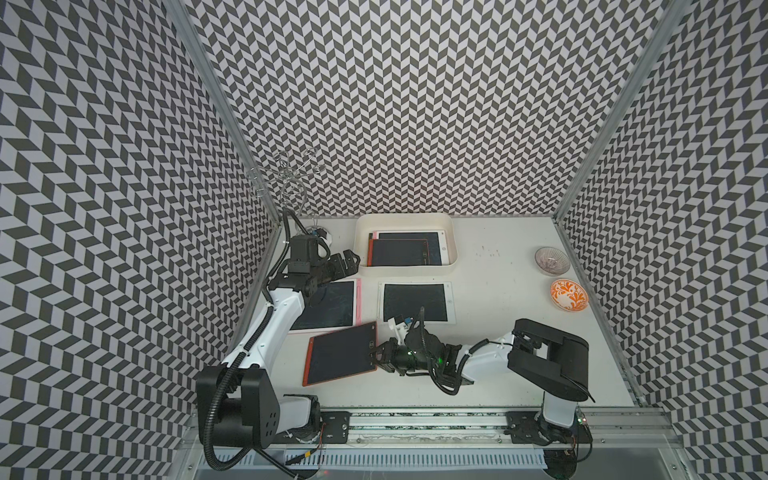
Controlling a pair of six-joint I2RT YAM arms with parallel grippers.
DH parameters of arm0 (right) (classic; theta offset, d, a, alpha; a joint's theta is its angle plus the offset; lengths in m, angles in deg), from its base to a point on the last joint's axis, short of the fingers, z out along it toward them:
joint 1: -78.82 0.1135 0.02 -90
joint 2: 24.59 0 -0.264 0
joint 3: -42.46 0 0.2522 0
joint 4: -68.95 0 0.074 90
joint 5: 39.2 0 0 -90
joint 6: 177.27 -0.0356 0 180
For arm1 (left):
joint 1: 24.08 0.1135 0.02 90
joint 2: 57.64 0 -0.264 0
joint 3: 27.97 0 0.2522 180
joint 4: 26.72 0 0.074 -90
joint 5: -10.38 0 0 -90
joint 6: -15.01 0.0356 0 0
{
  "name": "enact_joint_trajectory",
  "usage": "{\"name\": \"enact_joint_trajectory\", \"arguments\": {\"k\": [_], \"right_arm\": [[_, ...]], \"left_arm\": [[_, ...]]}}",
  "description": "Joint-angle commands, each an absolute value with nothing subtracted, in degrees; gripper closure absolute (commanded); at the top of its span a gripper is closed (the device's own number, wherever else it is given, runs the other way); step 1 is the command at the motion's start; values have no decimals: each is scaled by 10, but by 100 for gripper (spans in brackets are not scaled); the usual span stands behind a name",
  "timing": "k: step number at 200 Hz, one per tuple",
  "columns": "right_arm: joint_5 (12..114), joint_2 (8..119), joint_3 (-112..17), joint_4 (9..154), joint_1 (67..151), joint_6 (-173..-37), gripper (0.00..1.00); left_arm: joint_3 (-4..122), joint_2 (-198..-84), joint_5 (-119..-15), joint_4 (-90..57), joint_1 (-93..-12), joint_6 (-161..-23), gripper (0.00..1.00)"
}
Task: Take out the writing tablet from the storage box
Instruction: Place the writing tablet at the center of the board.
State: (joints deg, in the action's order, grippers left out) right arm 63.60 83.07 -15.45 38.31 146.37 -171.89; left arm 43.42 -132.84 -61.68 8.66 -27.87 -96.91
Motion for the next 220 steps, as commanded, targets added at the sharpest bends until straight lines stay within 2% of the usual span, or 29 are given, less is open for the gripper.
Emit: {"name": "enact_joint_trajectory", "arguments": {"k": [1,21,72,131,161,220], "right_arm": [[629,849,-172,324,1470,-1746,95],[637,862,-181,333,1472,-1751,89],[653,888,-215,353,1473,-1750,65],[666,906,-249,407,1478,-1747,51],[666,906,-278,467,1479,-1726,36],[668,909,-310,533,1482,-1705,28]], "left_arm": [[427,-1330,-599,62,-273,-961,1],[423,-1333,-591,58,-269,-961,1],[414,-1335,-571,51,-258,-962,1],[409,-1334,-555,47,-245,-963,1],[407,-1333,-549,44,-241,-965,1],[406,-1334,-544,44,-239,-966,1]]}}
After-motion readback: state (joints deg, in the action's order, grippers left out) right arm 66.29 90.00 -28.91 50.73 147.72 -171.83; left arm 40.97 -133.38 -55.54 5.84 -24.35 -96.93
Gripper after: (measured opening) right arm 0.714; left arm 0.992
